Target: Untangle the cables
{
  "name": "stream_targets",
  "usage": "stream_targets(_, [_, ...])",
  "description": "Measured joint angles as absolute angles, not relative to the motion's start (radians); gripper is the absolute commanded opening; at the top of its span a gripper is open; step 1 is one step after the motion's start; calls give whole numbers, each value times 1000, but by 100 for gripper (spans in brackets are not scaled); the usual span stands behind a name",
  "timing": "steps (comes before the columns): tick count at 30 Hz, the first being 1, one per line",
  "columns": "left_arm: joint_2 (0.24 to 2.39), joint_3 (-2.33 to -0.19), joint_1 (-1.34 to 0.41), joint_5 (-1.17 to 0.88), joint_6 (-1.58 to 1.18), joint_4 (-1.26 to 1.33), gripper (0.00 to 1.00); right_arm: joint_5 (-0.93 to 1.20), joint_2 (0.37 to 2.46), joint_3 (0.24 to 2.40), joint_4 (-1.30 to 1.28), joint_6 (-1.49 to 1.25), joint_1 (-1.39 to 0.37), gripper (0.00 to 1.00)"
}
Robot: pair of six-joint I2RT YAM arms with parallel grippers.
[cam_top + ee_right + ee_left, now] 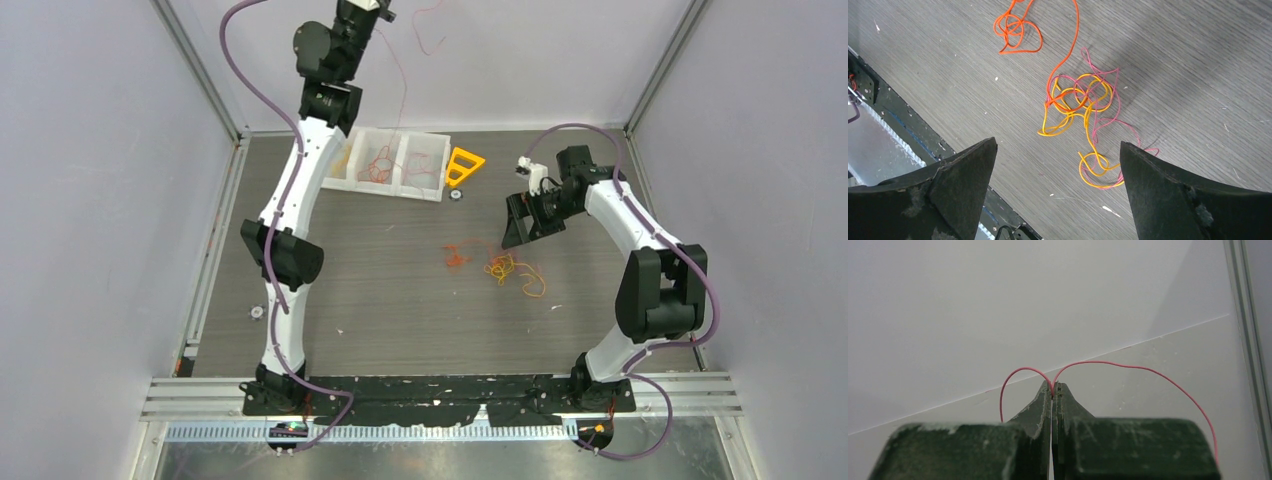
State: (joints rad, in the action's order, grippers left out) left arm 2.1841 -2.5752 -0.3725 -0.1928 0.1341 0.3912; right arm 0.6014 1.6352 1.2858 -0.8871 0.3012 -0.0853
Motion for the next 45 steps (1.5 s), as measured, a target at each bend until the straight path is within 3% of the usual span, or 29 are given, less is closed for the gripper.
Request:
stream_targets(10, [2193, -2523, -381, -184, 133, 427, 0, 671, 1676, 1406, -820, 227, -96, 89])
stream_targets(19, [2193, -2523, -387, -183, 109, 428, 0, 696, 1748, 1567, -500, 38, -169, 99])
stream_targets(26, [2193, -2522, -394, -185, 105, 417, 0, 628, 1808, 1579, -62, -186, -296, 95])
stream_targets(36, [2193, -2516, -397, -184, 104, 386, 0, 486, 1938, 1692, 89, -178, -407, 99])
stream_targets(41, [2193, -2513, -397, -184, 104, 383, 0, 402, 1977, 1693, 235, -146, -440, 89])
stream_targets(45, [2193, -2513, -397, -183, 103, 383, 0, 343, 2072, 1747, 318, -135, -469, 69])
